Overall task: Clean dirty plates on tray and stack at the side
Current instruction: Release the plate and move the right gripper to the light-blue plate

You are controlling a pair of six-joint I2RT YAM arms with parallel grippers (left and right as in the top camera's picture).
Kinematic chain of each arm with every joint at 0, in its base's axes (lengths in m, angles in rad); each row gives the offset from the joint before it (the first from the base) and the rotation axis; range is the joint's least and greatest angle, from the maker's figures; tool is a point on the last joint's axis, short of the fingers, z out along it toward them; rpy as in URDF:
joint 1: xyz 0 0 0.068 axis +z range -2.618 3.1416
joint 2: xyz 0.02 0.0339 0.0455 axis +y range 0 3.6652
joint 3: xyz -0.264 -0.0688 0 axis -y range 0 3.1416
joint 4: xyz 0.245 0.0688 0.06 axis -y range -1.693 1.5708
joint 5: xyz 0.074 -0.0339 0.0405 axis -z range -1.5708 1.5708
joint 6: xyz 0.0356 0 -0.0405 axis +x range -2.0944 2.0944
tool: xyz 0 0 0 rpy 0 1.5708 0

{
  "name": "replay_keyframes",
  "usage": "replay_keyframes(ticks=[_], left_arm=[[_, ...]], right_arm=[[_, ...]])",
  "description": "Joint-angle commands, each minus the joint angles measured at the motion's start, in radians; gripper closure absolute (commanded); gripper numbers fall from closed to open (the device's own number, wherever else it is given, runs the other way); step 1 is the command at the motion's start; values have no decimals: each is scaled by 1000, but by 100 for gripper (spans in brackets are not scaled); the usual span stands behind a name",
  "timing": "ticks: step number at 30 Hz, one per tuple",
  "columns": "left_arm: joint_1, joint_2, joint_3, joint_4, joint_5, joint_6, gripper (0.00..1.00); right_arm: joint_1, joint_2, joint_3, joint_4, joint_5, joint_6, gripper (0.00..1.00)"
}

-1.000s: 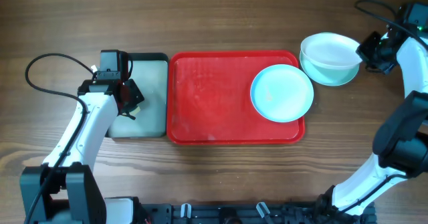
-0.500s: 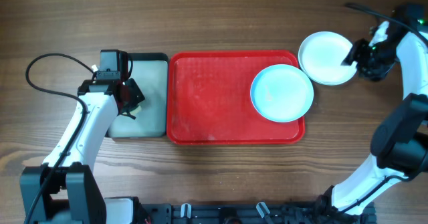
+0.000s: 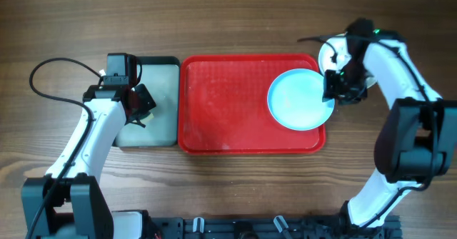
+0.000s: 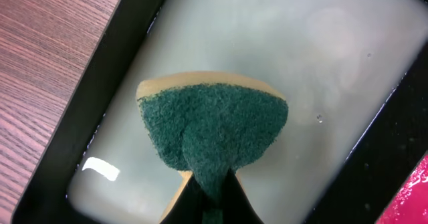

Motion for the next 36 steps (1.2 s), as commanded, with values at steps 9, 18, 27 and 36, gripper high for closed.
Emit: replay_keyframes(ticks=[9, 18, 27, 36], left_arm=[[3, -5, -6, 6, 8, 10, 96], [-16, -5, -6, 48, 114, 43, 96], [-46, -5, -6, 59, 114, 44, 96], [-46, -5, -6, 72, 114, 97, 96]], right_arm=[[9, -18, -56, 116, 21, 83, 96], [165, -18, -57, 167, -380, 253, 96], [413, -18, -57, 275, -120, 558, 96], [428, -18, -56, 391, -110, 408, 54]])
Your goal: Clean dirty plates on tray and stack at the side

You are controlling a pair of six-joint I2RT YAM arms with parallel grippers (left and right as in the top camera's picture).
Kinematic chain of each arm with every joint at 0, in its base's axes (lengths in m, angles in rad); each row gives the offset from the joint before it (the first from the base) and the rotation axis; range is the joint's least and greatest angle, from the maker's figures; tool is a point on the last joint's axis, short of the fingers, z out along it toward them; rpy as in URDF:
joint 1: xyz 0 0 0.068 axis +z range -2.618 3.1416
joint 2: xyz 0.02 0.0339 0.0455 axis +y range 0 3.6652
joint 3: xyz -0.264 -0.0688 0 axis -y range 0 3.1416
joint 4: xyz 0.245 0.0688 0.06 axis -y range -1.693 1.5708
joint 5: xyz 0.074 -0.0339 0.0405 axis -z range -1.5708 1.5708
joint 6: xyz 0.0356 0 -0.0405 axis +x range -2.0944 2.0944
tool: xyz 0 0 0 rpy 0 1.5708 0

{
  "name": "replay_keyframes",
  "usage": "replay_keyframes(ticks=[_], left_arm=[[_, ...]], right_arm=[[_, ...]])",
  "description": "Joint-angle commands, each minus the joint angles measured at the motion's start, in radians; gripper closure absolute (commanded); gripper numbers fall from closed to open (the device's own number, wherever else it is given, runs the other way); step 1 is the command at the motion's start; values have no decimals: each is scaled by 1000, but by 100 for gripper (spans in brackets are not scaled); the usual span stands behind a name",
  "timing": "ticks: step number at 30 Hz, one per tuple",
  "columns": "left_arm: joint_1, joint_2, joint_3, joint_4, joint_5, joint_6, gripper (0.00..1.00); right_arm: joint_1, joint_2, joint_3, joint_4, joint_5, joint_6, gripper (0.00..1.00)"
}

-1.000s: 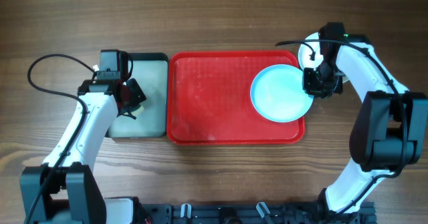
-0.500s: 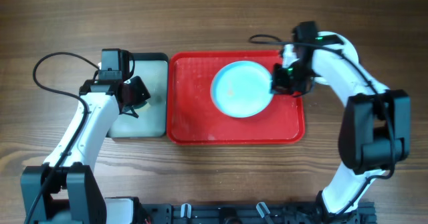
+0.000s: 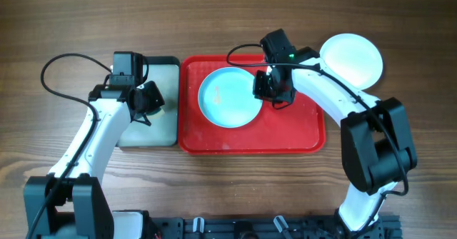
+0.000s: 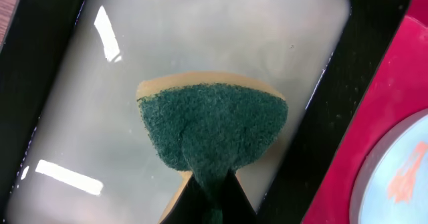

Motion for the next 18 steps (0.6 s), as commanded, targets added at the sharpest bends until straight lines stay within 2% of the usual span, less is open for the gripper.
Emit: replay_keyframes(ticks=[1, 3, 5, 8, 13, 16, 18], left_arm=[[-4, -5, -5, 23, 11, 62, 96], [-4, -12, 0, 26, 11, 62, 96], [-4, -34, 21, 27, 11, 65, 96], [-4, -66, 101, 9, 93, 146, 96], [-5, -65, 326, -187, 117, 193, 96], [-27, -65, 372, -230, 163, 241, 96], [-53, -57, 372, -230, 203, 249, 96]], right_arm=[[-17, -17, 0, 42, 27, -108, 53], [-18, -17, 0, 68, 27, -172, 58], [-18, -17, 0, 95, 27, -248, 58], [-18, -17, 0, 135, 26, -350, 59], [-18, -17, 0, 137, 5, -348, 71], [-18, -17, 0, 134, -20, -346, 65], [-18, -16, -1, 126, -23, -343, 64]])
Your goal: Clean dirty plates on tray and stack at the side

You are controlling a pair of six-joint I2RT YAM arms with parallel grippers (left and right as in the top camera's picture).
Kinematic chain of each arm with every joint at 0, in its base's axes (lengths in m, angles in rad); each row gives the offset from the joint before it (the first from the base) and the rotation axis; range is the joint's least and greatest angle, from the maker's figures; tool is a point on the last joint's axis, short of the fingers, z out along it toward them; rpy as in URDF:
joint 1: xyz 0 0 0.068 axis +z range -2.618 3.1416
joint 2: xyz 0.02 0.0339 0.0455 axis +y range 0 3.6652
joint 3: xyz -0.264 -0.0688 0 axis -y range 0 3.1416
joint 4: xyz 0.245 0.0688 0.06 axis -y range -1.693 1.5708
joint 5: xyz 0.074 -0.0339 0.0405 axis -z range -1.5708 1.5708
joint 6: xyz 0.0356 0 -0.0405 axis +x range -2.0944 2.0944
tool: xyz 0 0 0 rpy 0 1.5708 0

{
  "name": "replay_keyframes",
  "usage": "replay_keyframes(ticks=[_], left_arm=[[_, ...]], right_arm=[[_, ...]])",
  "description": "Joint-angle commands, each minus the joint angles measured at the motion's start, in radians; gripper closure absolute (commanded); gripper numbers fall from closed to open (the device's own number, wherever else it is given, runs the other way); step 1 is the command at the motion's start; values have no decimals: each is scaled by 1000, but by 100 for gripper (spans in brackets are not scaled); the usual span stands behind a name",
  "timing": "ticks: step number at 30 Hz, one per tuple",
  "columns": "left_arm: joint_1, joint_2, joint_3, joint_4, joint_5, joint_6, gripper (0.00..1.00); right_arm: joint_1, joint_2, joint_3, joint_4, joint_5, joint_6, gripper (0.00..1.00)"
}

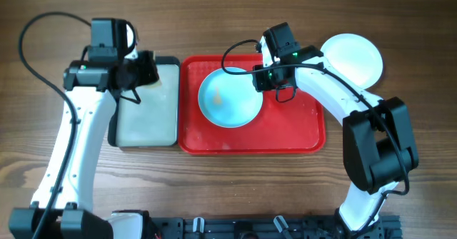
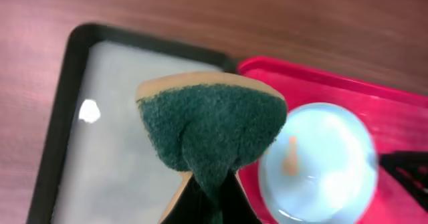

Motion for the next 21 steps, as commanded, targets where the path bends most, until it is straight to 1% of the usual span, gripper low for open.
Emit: replay_keyframes(ticks=[1, 3, 4, 6, 7, 9, 13, 14, 16, 18, 19, 21], left_arm=[[-61, 2, 18, -6, 105, 64, 96], [-106, 28, 18, 15, 104, 53, 96], [-121, 40, 18, 28, 105, 52, 96], [-169, 80, 18, 71, 105, 45, 96], [-183, 94, 18, 86, 104, 36, 96], [-201, 124, 18, 114, 104, 0, 96], [-210, 177, 18, 140, 104, -7, 96], [-210, 192, 18, 141, 104, -19, 96], [-210, 216, 18, 140, 105, -31, 96], [-210, 229, 18, 142, 105, -30, 96], [-210, 233, 18, 143, 105, -30, 96], [-210, 237, 18, 148, 105, -30, 96]], right_arm=[[-1, -14, -2, -6, -26, -16, 64], [-1, -4, -3, -6, -25, 4, 66], [-1, 3, -5, -5, -21, 21, 68], [-2, 21, -16, -3, -22, 70, 80], [-2, 29, -18, -3, -22, 71, 82], [-2, 53, -18, -3, -23, 71, 82], [-14, 58, -17, 2, -47, 89, 81], [-25, 58, -17, 4, -72, 89, 76], [-61, 55, -15, 6, -179, 70, 70], [-109, 45, -4, 3, -388, -21, 69], [-132, 36, -4, 2, -448, -28, 67], [-192, 20, -4, -8, -498, -22, 65]])
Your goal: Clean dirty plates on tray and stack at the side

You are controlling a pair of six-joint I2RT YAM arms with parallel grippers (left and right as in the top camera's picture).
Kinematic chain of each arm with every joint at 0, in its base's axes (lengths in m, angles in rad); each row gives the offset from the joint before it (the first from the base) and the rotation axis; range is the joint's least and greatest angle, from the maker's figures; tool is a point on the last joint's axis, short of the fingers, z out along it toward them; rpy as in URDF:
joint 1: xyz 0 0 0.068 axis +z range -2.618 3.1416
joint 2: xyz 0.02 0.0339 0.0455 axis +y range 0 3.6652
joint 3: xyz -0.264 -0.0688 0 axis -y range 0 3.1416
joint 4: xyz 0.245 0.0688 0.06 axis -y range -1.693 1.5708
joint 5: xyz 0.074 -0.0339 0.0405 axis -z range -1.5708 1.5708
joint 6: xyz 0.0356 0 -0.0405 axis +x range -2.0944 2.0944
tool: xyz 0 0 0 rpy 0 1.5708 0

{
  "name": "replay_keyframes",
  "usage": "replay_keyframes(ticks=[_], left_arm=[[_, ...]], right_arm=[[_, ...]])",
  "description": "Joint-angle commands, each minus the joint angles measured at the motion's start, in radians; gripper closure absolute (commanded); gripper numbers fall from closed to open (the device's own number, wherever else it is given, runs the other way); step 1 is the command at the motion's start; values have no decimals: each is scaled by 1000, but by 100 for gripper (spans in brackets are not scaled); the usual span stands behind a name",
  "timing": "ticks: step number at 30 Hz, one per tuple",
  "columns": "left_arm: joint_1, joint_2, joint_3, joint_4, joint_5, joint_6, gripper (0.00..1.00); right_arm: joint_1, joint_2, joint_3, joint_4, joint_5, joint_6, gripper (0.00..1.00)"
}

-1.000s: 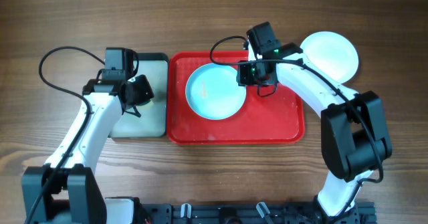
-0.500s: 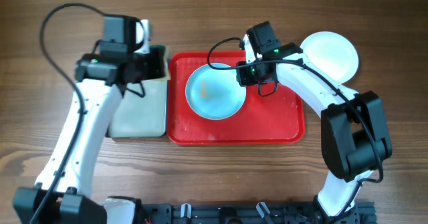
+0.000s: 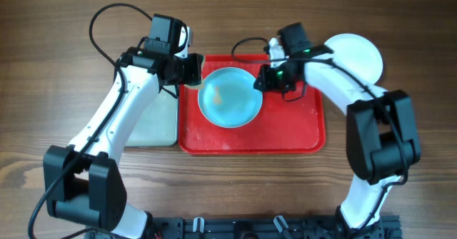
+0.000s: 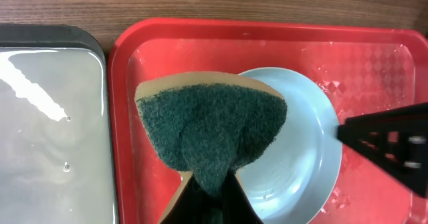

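A light blue plate (image 3: 230, 100) with an orange smear (image 3: 216, 94) lies on the left-centre of the red tray (image 3: 285, 135). My left gripper (image 3: 191, 70) is shut on a green-faced sponge (image 4: 210, 127) and hovers over the plate's (image 4: 304, 150) left rim and the tray's (image 4: 130, 117) left part. In the left wrist view the sponge hides the smear. My right gripper (image 3: 266, 78) is shut on the plate's right rim, and its dark fingers (image 4: 388, 147) show there.
A black basin of water (image 3: 153, 121) sits left of the tray, its water (image 4: 47, 117) rippling. A clean white plate (image 3: 355, 57) rests on the wooden table right of the tray. Water droplets speckle the tray's right part (image 4: 374, 70).
My left gripper, with the sponge, was above the basin's far edge and is now to the right, over the tray and the plate's left rim. The right gripper still grips the plate's rim.
At first the sponge hung over the basin's water while my right gripper held the blue plate at the tray's right end. Then the plate was at the tray's left-centre. The sponge was then higher, above the basin's far edge, and now over the plate.
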Motion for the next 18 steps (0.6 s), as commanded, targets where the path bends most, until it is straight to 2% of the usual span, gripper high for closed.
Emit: replay_keyframes(ticks=[1, 4, 8, 14, 16, 18], left_arm=[[-2, 14, 11, 13, 13, -16, 96], [-4, 18, 11, 20, 14, -16, 96], [-34, 45, 11, 41, 16, -16, 96], [-63, 87, 11, 47, 16, -36, 96], [-63, 89, 11, 48, 16, -43, 96], [-63, 89, 11, 48, 16, -43, 96]], right_arm=[[-110, -27, 11, -15, -210, -42, 60], [-176, -26, 0, -29, -210, -43, 48], [-183, -21, -1, -46, -177, -45, 45], [-55, -20, -1, -51, -5, -38, 58], [-1, -20, -1, -52, 125, 29, 58], [45, -20, -1, -49, 179, 64, 65]])
